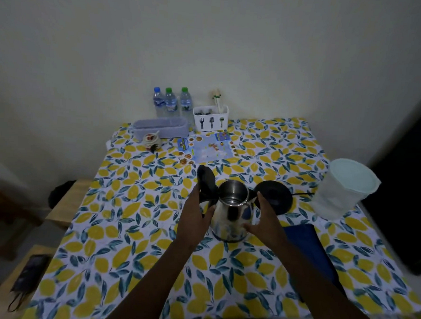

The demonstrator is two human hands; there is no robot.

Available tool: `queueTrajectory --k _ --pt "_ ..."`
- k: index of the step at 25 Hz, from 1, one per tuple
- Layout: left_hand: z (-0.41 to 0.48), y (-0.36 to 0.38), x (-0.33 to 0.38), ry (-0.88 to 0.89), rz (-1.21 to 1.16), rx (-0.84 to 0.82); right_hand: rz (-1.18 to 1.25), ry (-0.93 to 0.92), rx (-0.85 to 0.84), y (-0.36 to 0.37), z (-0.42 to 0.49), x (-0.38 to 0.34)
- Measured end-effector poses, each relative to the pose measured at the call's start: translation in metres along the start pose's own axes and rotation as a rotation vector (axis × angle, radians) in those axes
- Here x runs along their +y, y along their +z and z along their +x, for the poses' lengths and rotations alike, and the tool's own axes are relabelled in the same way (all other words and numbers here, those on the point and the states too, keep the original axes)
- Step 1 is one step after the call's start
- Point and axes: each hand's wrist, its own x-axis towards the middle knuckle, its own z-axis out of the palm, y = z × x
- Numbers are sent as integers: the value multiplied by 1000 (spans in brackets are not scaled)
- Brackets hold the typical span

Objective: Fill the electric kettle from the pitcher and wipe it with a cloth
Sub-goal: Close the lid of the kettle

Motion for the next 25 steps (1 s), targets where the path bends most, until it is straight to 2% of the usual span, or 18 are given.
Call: queueTrajectory --k 5,10,15,22,25 --pt "29 18 12 124 248 -112 -19 -2 -36 -8 5 4" --pt "55 32 11 75 443 -281 -43 -43 -42 -11 4 6" --pt "66 43 18 52 558 -251 -153 -174 -20 -13 6 8" --pt "74 46 23 -12 656 -359 -171 -174 -48 -6 0 18" --pt "72 48 33 -8 641 -335 -231 -198 -52 -4 -6 25"
